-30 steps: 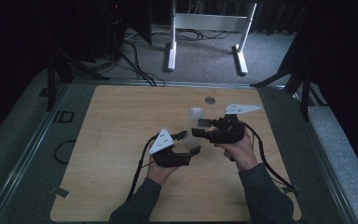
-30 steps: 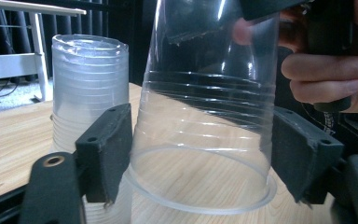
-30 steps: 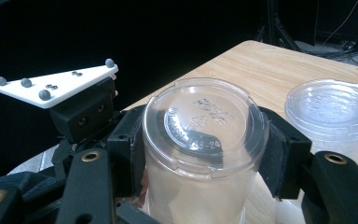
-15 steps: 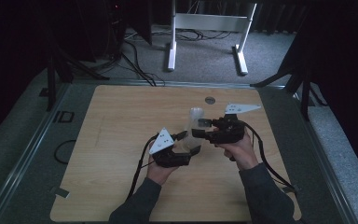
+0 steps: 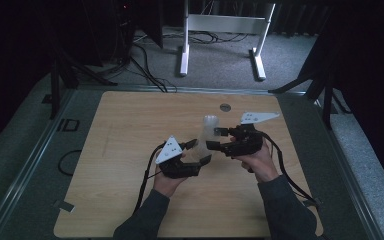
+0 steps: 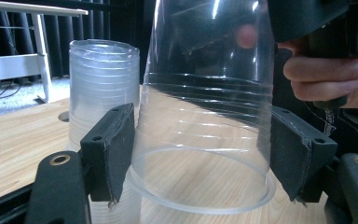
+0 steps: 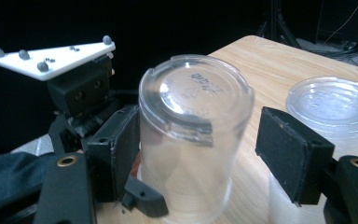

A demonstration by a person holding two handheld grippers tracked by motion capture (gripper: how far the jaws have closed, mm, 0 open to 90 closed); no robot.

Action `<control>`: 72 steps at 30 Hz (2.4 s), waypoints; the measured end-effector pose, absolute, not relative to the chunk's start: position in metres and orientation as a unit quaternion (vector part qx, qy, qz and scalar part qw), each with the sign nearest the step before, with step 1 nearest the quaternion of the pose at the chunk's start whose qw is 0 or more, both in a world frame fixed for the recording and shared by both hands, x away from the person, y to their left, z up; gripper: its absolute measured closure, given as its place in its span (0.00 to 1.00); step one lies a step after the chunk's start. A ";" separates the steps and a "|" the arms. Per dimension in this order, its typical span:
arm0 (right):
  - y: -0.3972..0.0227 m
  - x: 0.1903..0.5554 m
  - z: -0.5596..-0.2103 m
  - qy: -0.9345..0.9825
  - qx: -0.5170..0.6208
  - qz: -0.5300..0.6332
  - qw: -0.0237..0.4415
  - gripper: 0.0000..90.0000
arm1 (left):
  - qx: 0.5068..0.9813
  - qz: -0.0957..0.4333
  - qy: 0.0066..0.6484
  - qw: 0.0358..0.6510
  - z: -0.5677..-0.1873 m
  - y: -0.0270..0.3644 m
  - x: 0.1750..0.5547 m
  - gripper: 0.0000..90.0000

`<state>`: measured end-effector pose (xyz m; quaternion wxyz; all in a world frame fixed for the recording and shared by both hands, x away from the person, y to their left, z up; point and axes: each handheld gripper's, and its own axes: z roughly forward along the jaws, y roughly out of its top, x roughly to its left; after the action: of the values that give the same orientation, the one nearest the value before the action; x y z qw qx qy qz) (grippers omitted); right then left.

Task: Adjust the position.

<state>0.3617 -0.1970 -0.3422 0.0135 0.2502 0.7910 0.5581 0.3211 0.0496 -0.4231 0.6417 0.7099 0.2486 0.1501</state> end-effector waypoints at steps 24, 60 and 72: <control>-0.220 0.358 -0.327 0.850 0.190 0.487 0.067 0.48 | 0.754 0.131 0.223 0.605 -0.415 0.069 0.324 0.32; -0.219 0.351 -0.330 0.911 0.127 0.381 0.088 0.48 | 0.825 0.130 0.172 0.523 -0.396 0.074 0.333 0.32; -0.216 0.350 -0.331 0.928 0.115 0.344 0.088 0.48 | 0.855 0.140 0.148 0.477 -0.393 0.067 0.333 0.33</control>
<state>0.3497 -0.2161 -0.3309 0.0877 0.1146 0.9278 0.3440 0.3333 0.0675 -0.3934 0.4766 0.8553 0.1479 0.1399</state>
